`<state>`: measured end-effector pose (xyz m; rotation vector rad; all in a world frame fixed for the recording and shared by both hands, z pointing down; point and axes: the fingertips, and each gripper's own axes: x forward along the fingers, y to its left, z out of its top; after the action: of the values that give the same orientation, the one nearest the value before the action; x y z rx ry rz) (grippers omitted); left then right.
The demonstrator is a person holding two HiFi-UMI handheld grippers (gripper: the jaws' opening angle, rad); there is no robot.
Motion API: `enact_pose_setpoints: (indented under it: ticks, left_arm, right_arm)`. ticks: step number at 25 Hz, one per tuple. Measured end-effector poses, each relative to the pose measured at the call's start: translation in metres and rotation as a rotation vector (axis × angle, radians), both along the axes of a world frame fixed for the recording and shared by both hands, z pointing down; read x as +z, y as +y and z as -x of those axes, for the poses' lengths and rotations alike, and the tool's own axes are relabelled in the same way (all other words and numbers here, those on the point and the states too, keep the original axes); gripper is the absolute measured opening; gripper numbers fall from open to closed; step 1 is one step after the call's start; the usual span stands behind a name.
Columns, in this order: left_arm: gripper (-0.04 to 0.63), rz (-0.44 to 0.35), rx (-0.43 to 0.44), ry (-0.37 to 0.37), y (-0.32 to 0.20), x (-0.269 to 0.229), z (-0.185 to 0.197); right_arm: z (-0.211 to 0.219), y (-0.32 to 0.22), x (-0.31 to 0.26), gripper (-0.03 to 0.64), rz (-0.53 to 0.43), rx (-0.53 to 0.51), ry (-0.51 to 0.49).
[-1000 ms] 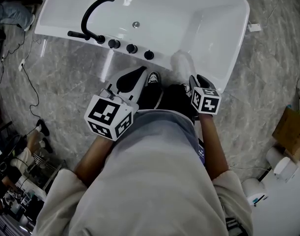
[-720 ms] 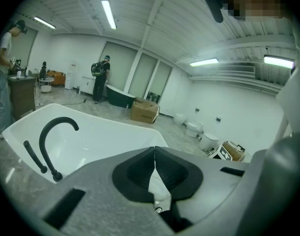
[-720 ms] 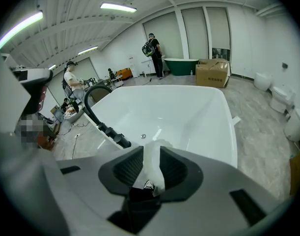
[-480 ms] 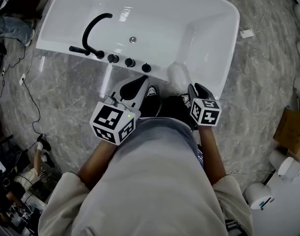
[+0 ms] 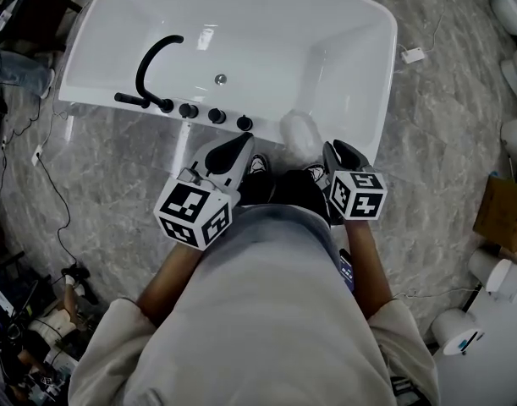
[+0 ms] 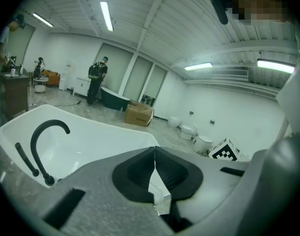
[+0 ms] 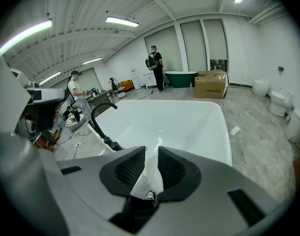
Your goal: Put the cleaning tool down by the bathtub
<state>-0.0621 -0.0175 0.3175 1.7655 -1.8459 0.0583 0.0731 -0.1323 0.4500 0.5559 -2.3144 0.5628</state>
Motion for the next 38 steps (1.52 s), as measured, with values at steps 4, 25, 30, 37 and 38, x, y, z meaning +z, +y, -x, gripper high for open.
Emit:
enact_pose_setpoints:
  ticks: [4,25,30,37,38]
  left_arm:
    - [0.009,-0.006,0.016,-0.006,-0.003,-0.001,-0.001]
    - [0.009,-0.069,0.013,-0.004,-0.026,-0.018,0.025]
    - [0.009,-0.092,0.024,-0.002,-0.027,-0.025,0.027]
    - [0.009,-0.116,0.04,-0.004,-0.031,-0.032,0.028]
    - [0.009,-0.112,0.039,-0.006,-0.03,-0.031,0.028]
  right_arm:
    - [0.002,0.0,-0.02,0.074,-0.023,-0.001,-0.034]
    - [0.016,-0.011,-0.114,0.038,-0.106,-0.003,-0.204]
    - [0.021,-0.006,-0.134,0.027,-0.144,-0.029,-0.231]
    - [0.026,0.001,-0.158,0.012,-0.204,-0.023,-0.28]
    - [0.026,0.003,-0.16,0.011,-0.201,-0.012,-0.295]
